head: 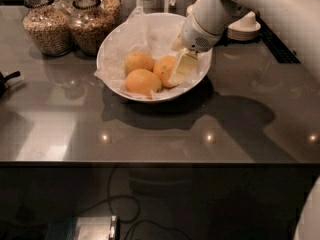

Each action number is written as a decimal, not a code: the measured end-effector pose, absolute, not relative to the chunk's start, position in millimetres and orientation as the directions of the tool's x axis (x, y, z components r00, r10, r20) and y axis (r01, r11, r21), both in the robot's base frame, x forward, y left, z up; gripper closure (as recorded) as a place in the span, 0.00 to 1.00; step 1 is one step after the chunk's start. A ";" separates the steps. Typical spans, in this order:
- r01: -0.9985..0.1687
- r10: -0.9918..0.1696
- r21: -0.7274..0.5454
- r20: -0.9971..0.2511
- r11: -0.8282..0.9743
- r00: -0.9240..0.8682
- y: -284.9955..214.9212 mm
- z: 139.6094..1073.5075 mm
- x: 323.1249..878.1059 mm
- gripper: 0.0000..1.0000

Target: Pick orange from white bowl

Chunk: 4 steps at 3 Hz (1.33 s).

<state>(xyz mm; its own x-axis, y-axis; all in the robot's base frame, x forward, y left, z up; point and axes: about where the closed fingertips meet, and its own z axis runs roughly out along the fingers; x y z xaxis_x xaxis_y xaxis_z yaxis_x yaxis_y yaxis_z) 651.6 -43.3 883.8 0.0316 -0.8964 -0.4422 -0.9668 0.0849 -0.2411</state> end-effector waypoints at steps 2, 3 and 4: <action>-0.977 -0.892 -0.212 -0.448 0.031 0.069 -22.3 871.8 651.0 0.27; -0.981 -0.887 -0.195 -0.454 0.014 0.078 -14.7 865.4 650.1 0.27; -0.985 -0.886 -0.174 -0.457 0.005 0.076 -10.3 857.2 647.7 0.46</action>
Offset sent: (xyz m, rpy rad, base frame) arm -0.0005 0.0233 -0.0133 0.0058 0.0365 0.0649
